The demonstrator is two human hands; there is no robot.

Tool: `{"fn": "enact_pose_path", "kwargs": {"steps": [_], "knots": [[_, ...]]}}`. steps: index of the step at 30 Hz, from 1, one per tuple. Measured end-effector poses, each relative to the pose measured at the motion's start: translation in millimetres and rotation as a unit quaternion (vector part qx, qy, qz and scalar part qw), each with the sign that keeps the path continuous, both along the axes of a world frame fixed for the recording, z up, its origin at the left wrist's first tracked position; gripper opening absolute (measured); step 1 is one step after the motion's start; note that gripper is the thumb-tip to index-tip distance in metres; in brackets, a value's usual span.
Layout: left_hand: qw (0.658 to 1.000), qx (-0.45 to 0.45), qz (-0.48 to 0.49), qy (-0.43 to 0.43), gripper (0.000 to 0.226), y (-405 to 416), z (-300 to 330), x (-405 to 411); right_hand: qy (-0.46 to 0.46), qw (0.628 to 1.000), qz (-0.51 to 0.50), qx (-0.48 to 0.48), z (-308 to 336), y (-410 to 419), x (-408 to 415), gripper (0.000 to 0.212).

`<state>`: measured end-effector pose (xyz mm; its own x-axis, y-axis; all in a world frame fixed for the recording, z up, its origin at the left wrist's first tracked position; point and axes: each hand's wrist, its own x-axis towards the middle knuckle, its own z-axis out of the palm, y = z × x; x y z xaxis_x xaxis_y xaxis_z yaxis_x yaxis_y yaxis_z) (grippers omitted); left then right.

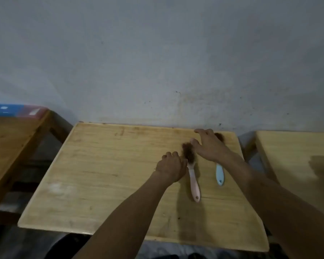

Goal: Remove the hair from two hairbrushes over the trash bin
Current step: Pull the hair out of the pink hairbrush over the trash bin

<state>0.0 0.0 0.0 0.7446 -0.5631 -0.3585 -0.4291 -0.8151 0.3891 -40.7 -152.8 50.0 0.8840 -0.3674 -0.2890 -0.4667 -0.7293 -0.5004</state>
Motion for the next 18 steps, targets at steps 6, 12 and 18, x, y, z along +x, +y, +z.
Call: {"fn": "enact_pose_path", "kwargs": {"steps": [6,12,18], "knots": [[0.997,-0.026,0.049,0.044,0.074,-22.7,-37.4,-1.5,0.038,0.997,-0.039,-0.048,-55.6,-2.4,23.6,0.066],[0.995,-0.089,0.030,-0.037,0.065,-29.9,-66.8,0.1,0.059,0.993,-0.068,-0.079,-102.4,-9.3,44.9,0.088],[0.987,-0.145,0.047,-0.050,0.059,-26.3,-82.4,5.2,0.004,0.993,-0.092,-0.077,-112.6,-8.6,55.3,0.049]]}}
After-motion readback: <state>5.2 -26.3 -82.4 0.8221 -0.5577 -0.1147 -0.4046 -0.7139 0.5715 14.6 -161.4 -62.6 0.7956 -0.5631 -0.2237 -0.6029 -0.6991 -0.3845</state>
